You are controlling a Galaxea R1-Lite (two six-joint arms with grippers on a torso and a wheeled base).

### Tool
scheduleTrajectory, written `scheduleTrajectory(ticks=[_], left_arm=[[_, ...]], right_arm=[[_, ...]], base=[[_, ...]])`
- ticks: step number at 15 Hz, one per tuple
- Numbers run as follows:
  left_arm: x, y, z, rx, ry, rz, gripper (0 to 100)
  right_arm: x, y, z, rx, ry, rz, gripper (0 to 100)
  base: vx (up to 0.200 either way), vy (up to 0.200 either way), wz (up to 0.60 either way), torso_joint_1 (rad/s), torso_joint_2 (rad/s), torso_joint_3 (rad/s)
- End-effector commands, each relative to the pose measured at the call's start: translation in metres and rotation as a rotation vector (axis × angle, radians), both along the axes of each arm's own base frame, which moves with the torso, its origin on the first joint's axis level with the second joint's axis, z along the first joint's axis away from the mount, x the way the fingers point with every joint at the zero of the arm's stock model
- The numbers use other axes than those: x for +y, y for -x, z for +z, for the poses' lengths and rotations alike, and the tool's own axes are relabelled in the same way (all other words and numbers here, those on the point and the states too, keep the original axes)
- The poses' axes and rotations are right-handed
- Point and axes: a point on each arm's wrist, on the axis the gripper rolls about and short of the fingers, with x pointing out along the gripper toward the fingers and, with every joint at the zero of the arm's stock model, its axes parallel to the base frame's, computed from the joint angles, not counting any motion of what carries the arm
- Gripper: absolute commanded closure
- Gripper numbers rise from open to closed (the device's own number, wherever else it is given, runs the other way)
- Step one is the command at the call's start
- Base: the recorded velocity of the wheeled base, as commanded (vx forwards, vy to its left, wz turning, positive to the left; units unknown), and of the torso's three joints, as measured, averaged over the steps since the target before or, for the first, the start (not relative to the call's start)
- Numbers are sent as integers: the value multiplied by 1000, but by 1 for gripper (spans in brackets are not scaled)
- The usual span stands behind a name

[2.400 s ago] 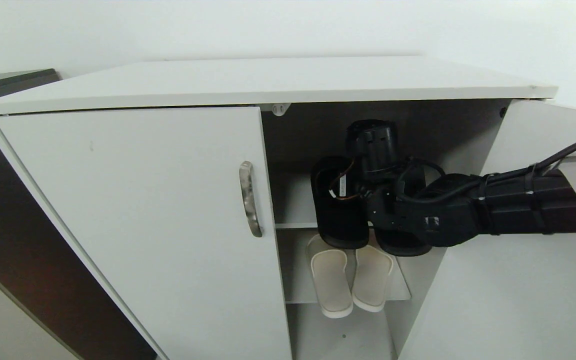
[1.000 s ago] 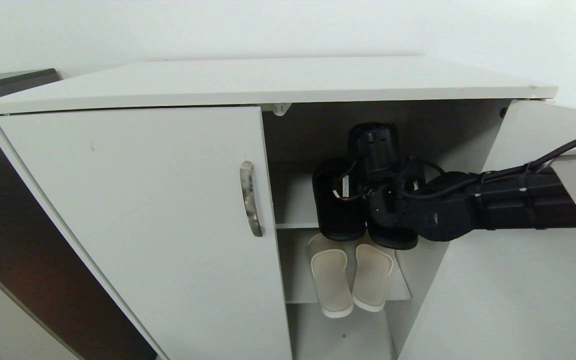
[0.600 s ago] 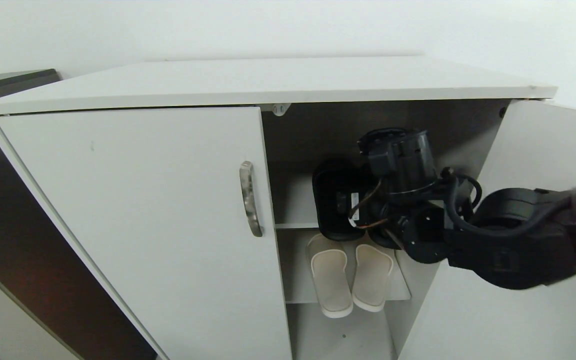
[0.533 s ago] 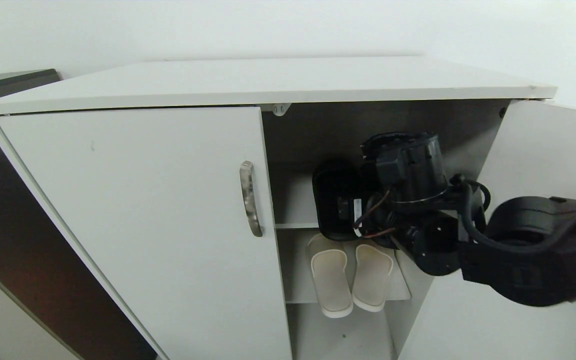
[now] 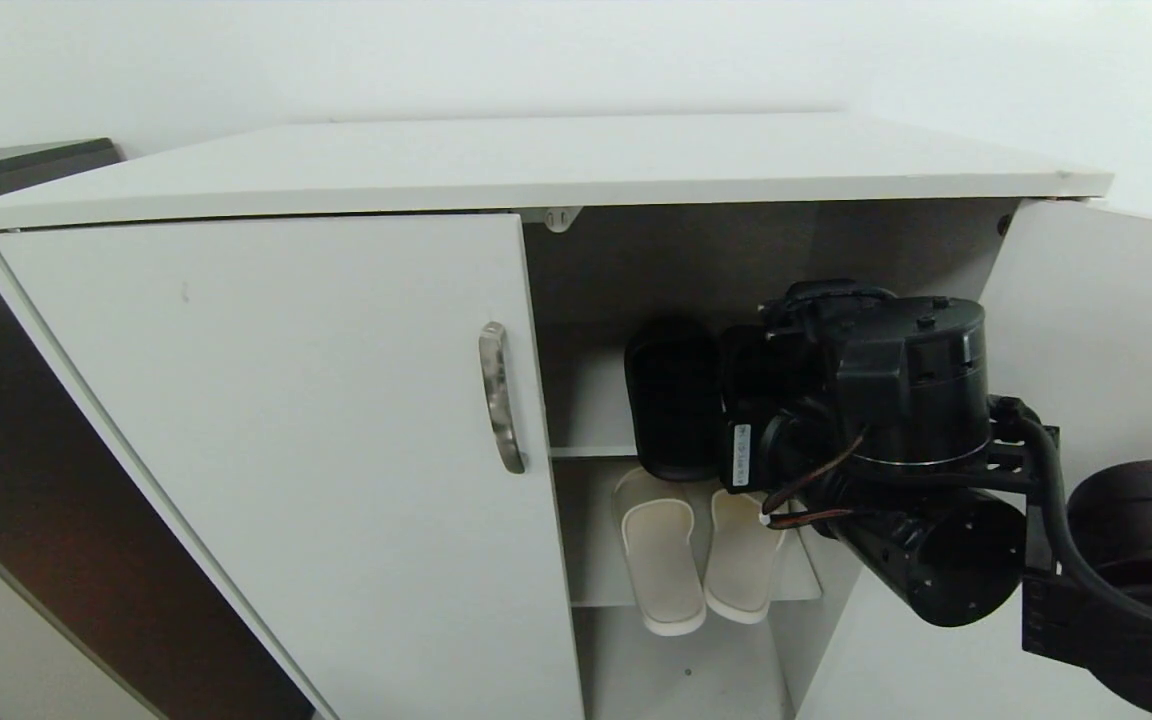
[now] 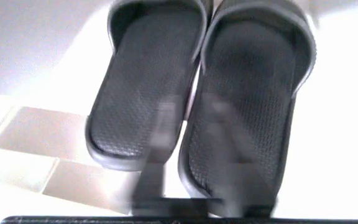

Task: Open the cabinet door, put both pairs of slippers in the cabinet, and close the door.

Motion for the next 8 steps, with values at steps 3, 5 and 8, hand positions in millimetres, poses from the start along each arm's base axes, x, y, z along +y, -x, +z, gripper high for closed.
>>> scheduleTrajectory(ticks=[3,5,8], left_arm=[[0,0,0,0,0,0,100],[0,0,0,0,0,0,100],[0,0,0,0,0,0,100]], right_arm=[[2,-2,-8,18,14,-1,100],[2,-2,-8,18,13,0,100],[2,-1,-11,24,17,3,100]], base=[[0,0,0,0,0,0],[0,0,0,0,0,0],[-133,0,0,2,-2,3]])
